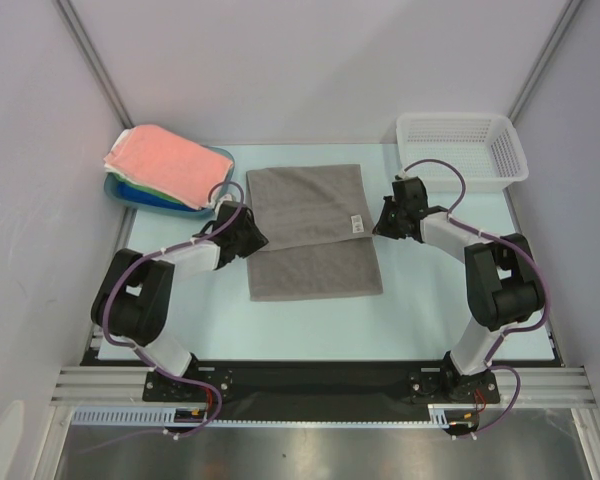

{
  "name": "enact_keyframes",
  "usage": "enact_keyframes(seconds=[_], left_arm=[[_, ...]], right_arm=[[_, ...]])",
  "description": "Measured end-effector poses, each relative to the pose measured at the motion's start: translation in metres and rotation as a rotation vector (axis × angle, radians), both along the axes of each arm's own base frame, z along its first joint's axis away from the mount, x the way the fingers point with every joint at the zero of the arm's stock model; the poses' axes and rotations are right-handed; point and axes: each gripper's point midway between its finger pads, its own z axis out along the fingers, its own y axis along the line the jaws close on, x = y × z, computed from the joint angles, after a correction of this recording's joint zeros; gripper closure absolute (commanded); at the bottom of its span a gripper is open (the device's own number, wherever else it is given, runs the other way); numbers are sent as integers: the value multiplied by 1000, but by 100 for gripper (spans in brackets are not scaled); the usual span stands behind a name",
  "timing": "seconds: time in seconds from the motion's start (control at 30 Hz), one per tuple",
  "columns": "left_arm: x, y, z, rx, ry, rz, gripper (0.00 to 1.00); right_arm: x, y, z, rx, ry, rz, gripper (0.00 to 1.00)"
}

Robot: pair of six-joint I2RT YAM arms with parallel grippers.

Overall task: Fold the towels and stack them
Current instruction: Fold the towel

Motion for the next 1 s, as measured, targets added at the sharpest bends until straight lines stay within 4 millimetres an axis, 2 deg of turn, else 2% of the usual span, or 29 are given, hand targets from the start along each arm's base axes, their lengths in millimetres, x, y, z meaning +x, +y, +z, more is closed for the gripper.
enact_keyframes(seconds=[0.1,0.33,0.87,1.0], left_arm=[[-1,3,-3,15,16,9,57],[-7,13,-9,61,53,34,56],[6,14,-14,105,75,35,62],[6,14,-18,110,83,33,67]], right_arm=[[1,-1,0,0,-2,-2,100],[2,-4,1,1,-4,-10,100],[4,-6,0,5,-13,-14,100],[4,-6,0,8,-13,-14,100]])
